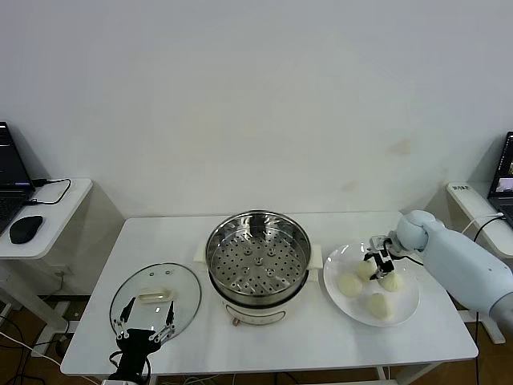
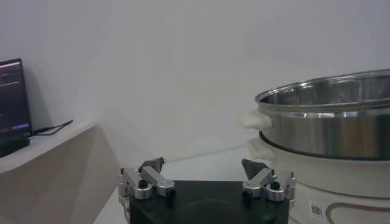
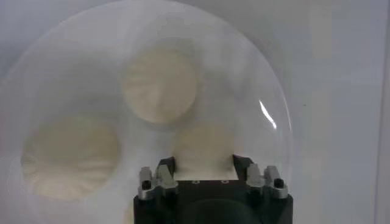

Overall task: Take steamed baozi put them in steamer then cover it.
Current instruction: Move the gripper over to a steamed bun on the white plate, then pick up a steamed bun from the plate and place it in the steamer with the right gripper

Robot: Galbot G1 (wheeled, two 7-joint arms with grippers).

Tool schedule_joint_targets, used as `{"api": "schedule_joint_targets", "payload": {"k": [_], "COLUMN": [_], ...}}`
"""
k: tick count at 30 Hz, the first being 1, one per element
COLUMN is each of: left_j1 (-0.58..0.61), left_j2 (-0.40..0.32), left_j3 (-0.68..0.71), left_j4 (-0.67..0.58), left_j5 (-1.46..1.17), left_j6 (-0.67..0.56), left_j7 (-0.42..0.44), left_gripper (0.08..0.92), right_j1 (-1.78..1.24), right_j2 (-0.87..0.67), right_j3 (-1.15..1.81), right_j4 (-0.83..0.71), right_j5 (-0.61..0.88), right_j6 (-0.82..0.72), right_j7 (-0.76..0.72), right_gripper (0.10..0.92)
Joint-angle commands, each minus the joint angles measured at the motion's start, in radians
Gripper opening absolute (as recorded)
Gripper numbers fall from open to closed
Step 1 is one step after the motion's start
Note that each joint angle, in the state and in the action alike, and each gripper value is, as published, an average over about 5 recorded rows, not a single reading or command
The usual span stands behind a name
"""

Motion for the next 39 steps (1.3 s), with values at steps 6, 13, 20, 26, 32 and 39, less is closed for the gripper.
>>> {"api": "schedule_joint_targets", "payload": {"k": [6, 13, 20, 26, 32, 39], "left_j1": [0.001, -0.005, -0.015, -0.02, -0.026, -0.024], "left_j2": [0.01, 0.019, 0.031, 0.044, 0.046, 0.043], "left_j3": [-0.002, 0.005, 0.008, 0.003, -0.004, -0.016], "left_j4": [-0.003, -0.004, -0.005, 0.001, 0.008, 0.012], "left_j5": [-0.001, -0.003, -0.013, -0.031, -0.043, -0.048], "left_j6": [0.002, 0.005, 0.009, 0.012, 0.013, 0.01], "left_j7": [0.001, 0.003, 0.004, 0.005, 0.005, 0.004], "left_gripper": [0.823, 0.823, 0.823, 0.823, 0.823, 0.823], "right_j1": [0.09, 0.337, 0.591, 0.711, 0.752, 0.703], "right_j2": [-0.039, -0.109, -0.034, 0.095, 0.257, 0.38], "right_j3": [-0.056, -0.201, -0.365, -0.474, -0.559, -0.62], "right_j4": [0.058, 0.161, 0.187, 0.226, 0.253, 0.242], "right_j5": [0.064, 0.203, 0.335, 0.432, 0.47, 0.405], "right_j6": [-0.005, -0.018, -0.026, -0.028, 0.0, 0.11], "right_j7": [-0.008, -0.019, -0.004, 0.019, 0.04, 0.053], "right_gripper": [0.49, 0.492, 0.492, 0.492, 0.498, 0.517]}}
